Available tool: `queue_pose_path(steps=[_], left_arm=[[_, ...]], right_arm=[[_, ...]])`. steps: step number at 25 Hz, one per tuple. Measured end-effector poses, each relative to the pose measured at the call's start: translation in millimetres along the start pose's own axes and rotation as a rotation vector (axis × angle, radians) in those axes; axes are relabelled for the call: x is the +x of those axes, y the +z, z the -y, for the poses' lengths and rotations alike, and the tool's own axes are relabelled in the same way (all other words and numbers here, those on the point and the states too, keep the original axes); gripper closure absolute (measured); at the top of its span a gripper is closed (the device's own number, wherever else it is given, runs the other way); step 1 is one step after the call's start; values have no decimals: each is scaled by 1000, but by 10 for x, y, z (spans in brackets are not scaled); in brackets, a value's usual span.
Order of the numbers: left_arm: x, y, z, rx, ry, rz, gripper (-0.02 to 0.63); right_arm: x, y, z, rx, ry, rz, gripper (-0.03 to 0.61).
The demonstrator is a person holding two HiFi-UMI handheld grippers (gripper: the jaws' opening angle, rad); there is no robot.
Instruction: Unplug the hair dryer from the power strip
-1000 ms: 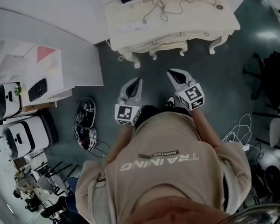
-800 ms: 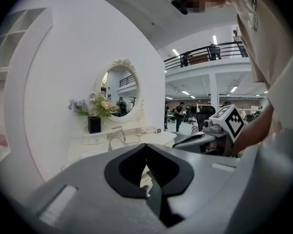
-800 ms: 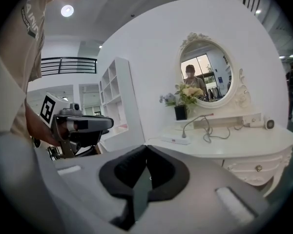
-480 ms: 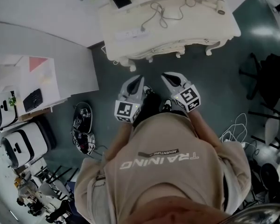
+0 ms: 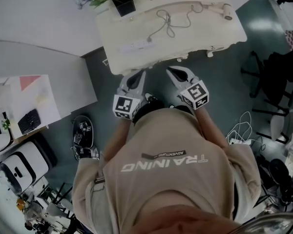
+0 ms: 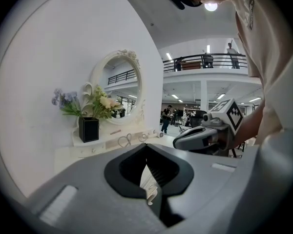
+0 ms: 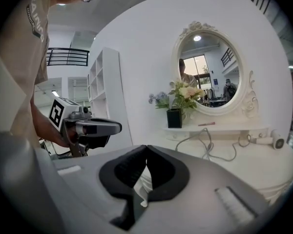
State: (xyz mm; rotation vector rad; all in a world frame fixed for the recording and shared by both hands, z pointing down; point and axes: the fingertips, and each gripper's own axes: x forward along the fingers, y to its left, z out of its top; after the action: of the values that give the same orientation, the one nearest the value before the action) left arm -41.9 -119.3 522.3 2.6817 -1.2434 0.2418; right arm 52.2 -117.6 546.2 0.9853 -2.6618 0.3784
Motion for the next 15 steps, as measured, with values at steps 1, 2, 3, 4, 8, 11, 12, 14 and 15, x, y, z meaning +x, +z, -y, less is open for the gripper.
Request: queue_pose_path(steps=[1,2,3,4,8,11,12,14,15], left_arm=[[33,-8,-107,1,-10,-4,612],[62,-24,-207,-1,-17,-8,612],[89,-43,-298,-3,-20,-10,612],[118,-61,-381,-4,-21,-11,612],[258,-106,-618,-22,-28,-9,612],[400,-152,-705,-47,-47,-23,612],[449,-171,-734,-56,-45,-32,612],[545,-183,-773,-66,-29,-45,612],[598,-178,-785,-67,-21,-51,612]], right_arm=[[83,19,18,-2,-6,-5,574],[156,31,27,-6,-11,-10,574],[219,36,32,-11,-14,-16,574],[276,32,41,-19,-18,-24,574],[481,1,109,-38,-23,-57,574],[612,-21,226,-33,-16,-73,574],[647,-31,271,-30,-10,-78,574],[698,-41,369,-30,9,-87,574],[721,-41,424,-35,22,-92,574]])
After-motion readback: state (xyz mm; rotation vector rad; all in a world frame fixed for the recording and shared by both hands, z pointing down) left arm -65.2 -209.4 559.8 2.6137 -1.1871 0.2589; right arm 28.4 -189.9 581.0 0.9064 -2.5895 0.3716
